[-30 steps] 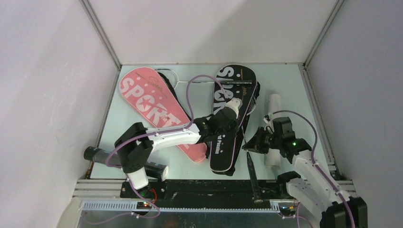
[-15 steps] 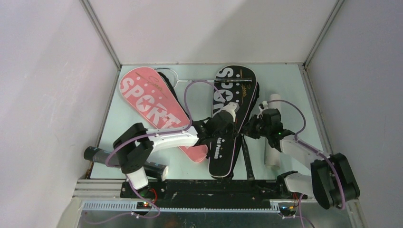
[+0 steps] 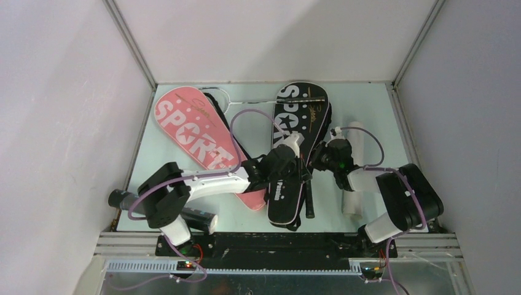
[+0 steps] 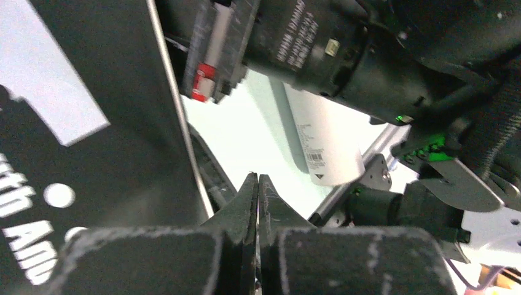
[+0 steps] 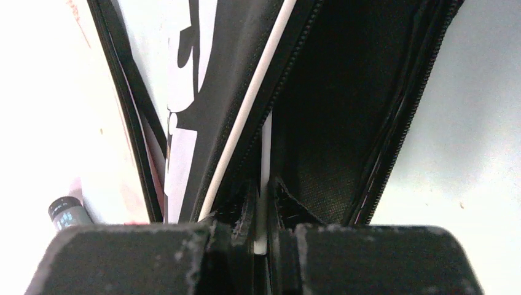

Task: Pack up the badminton gear
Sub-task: Place the racket in the racket bag.

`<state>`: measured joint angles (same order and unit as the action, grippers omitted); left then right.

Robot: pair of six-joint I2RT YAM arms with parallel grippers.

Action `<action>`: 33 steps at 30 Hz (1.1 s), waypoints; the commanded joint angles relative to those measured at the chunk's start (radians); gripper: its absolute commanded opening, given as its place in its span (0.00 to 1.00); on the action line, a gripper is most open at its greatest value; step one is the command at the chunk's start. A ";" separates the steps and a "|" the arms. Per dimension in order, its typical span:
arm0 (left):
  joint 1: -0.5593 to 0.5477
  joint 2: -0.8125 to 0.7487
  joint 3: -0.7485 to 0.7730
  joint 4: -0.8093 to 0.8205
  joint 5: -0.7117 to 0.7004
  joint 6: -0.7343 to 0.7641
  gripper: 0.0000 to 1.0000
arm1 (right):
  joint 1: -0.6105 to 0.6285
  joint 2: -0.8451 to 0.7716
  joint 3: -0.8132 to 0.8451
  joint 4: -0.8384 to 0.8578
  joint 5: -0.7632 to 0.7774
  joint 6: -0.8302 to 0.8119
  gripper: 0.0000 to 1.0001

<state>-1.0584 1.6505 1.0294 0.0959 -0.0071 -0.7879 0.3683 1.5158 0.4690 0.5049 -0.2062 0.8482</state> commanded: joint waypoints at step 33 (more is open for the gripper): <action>-0.180 -0.007 0.154 -0.539 -0.216 0.134 0.00 | 0.099 0.049 0.049 0.336 0.130 0.098 0.00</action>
<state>-1.2331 1.6505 1.1538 -0.4374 -0.2081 -0.6712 0.4545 1.5692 0.4694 0.6674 -0.1005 0.9466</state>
